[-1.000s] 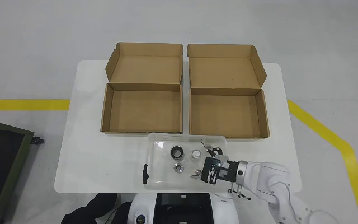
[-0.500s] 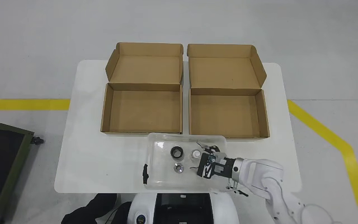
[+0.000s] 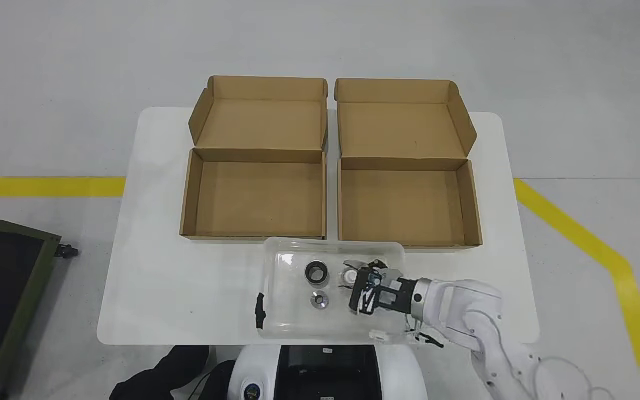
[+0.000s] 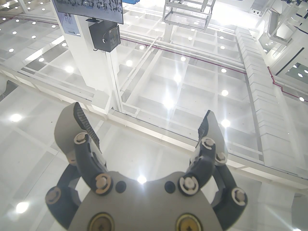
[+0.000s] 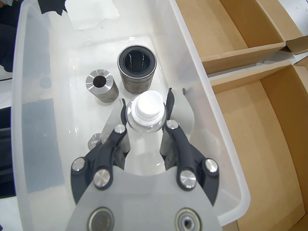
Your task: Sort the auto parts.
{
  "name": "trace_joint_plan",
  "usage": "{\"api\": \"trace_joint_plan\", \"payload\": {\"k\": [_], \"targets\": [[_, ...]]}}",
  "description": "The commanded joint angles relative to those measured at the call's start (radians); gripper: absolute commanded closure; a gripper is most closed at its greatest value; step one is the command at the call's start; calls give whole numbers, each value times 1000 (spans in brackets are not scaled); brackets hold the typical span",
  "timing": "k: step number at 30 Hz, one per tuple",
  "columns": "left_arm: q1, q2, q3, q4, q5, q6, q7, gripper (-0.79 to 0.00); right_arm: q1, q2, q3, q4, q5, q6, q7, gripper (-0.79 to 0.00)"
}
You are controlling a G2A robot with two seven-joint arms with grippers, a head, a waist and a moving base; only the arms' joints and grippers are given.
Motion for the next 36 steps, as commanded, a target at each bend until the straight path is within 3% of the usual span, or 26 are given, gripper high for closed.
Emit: {"api": "trace_joint_plan", "payload": {"k": [1,13,25,36], "targets": [[0,0,0,0,0,0,0,-785,-3,2,6,-15,9,-9,6,0],[0,0,0,0,0,0,0,-785,-52,25,117,-162,162,-67,11,0],[0,0,0,0,0,0,0,-785,-29,27,159,-152,435,-45,-176,0],[0,0,0,0,0,0,0,-785,75,14,156,-137,578,66,-337,0]]}}
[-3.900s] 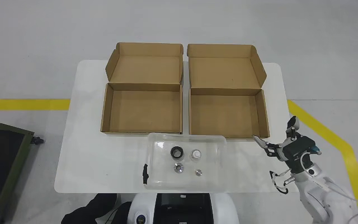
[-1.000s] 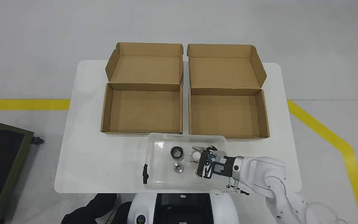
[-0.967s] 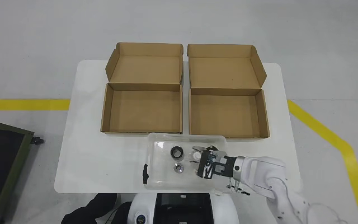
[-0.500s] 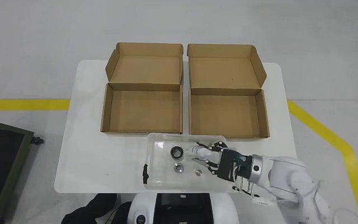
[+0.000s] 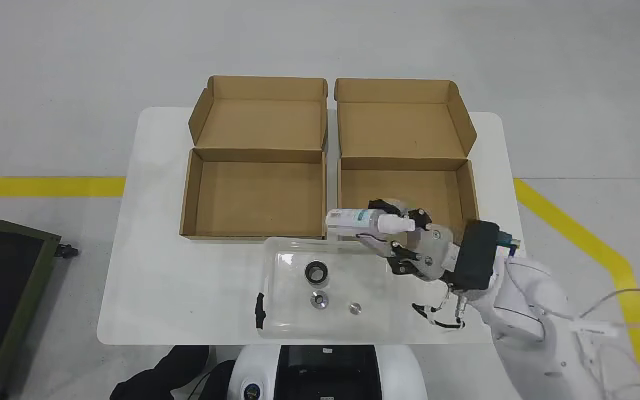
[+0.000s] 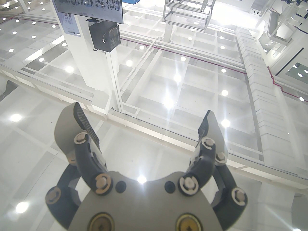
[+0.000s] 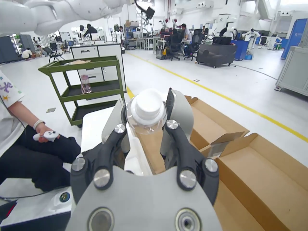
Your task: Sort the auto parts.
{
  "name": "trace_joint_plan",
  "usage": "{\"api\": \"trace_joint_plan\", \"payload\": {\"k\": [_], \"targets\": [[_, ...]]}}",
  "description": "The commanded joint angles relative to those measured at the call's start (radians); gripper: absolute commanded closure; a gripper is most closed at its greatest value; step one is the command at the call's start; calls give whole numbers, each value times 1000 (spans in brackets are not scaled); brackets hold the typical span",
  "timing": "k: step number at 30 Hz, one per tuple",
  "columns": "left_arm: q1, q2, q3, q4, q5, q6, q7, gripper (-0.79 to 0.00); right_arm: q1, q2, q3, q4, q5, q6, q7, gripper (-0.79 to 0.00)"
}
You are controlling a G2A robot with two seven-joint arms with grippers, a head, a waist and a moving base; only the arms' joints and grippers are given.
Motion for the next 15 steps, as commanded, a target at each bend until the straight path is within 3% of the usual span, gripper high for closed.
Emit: {"api": "trace_joint_plan", "payload": {"k": [1,15], "targets": [[0,0,0,0,0,0,0,-785,12,-2,-3,1,14,8,-24,0],[0,0,0,0,0,0,0,-785,76,-15,-3,4,45,20,-190,0]]}}
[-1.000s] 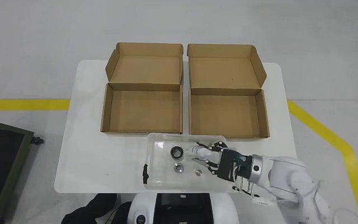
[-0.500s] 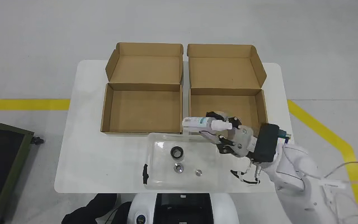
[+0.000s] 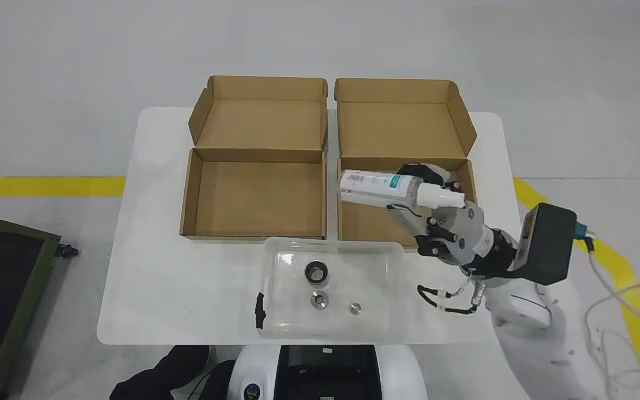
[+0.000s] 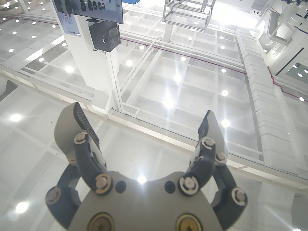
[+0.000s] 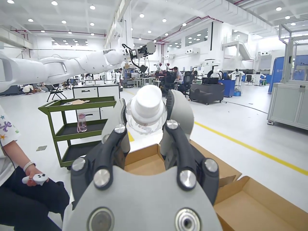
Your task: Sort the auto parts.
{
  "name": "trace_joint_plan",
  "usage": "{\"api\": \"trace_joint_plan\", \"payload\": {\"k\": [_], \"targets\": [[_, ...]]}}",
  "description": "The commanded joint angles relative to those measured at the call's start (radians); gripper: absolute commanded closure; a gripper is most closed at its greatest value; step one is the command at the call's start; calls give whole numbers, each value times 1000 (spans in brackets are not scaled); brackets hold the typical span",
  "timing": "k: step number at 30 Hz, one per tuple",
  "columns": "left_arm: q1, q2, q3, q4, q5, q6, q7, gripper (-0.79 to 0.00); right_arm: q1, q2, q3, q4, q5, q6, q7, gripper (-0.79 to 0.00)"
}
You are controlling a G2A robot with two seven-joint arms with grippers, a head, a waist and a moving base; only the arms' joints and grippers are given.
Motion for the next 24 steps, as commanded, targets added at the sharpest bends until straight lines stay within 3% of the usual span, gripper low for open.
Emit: {"api": "trace_joint_plan", "payload": {"k": [1,15,24], "targets": [[0,0,0,0,0,0,0,-785,4,-1,-3,4,-7,-4,-11,0],[0,0,0,0,0,0,0,-785,-21,5,-27,143,-183,-61,76,0],[0,0,0,0,0,0,0,-785,23,9,-33,230,-289,-8,206,0]]}}
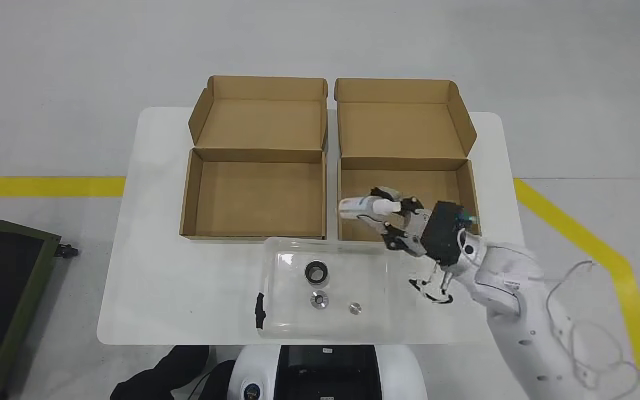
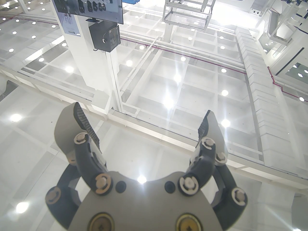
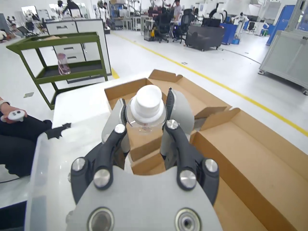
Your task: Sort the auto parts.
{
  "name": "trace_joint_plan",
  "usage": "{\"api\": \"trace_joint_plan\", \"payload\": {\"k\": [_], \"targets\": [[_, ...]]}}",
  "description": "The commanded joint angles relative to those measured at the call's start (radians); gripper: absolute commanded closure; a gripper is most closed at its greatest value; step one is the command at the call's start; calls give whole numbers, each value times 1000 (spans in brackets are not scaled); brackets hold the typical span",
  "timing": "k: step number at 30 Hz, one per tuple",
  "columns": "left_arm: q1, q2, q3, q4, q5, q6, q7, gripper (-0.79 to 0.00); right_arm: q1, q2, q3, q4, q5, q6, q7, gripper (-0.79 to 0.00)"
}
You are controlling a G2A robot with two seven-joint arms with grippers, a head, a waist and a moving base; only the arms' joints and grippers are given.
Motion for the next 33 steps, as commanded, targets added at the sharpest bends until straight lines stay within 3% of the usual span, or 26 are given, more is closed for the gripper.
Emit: {"api": "trace_joint_plan", "payload": {"k": [1,11,27,29,32,33], "targets": [[0,0,0,0,0,0,0,-785,13,1,-3,12,-5,0,26,0],[0,0,0,0,0,0,0,-785,130,-2,-59,109,-75,31,189,0],[0,0,0,0,0,0,0,-785,231,-18,-164,249,-98,98,301,0],[0,0,0,0,0,0,0,-785,241,-21,-178,267,-98,102,301,-68],[0,0,0,0,0,0,0,-785,255,-25,-198,287,-102,112,301,-240],[0,0,0,0,0,0,0,-785,259,-26,-203,294,-101,114,300,-259]]}}
